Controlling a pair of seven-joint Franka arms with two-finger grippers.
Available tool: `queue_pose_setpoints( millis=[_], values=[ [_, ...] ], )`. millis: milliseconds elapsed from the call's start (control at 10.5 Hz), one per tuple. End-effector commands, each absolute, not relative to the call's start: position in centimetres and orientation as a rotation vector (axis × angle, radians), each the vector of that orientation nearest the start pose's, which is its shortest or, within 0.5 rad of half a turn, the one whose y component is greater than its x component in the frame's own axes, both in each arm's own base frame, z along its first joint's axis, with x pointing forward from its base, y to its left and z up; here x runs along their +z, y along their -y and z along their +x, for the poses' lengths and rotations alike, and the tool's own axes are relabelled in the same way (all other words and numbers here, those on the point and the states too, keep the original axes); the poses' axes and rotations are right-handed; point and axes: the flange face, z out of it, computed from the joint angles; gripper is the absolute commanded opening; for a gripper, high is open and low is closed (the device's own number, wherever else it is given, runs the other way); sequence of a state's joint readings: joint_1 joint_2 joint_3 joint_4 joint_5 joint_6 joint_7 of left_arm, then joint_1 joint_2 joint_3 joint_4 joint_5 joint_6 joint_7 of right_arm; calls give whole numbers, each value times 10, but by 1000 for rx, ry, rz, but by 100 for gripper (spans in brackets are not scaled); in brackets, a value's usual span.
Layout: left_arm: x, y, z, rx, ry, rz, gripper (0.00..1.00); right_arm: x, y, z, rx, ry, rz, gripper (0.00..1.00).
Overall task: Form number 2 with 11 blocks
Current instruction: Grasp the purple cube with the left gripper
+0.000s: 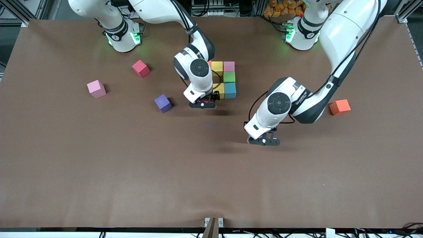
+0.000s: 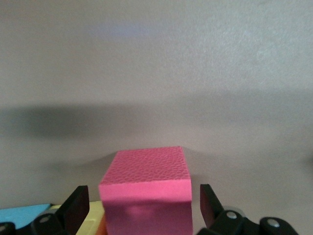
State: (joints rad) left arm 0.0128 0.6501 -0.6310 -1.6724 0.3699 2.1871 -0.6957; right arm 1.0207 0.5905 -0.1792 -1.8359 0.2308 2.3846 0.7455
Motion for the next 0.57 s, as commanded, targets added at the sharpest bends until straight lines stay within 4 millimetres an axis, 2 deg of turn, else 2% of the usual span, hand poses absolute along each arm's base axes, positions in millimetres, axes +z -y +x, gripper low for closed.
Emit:
queue_pose_setpoints(
  millis=[0,191,287,478],
  values=[
    [303,354,581,69,52,-3226,29,248,-480,434,53,-115,-3072,100],
    [301,364,577,78,49,-3230,29,280,-465,459,17,-151,-3064,100],
    [302,380,571,76,37,-3238,29,293,-459,471,21,-126,-3078,100],
    [292,411,554,99,75,-3232,29,306,-425,501,27,-40,-3121,100]
  ],
)
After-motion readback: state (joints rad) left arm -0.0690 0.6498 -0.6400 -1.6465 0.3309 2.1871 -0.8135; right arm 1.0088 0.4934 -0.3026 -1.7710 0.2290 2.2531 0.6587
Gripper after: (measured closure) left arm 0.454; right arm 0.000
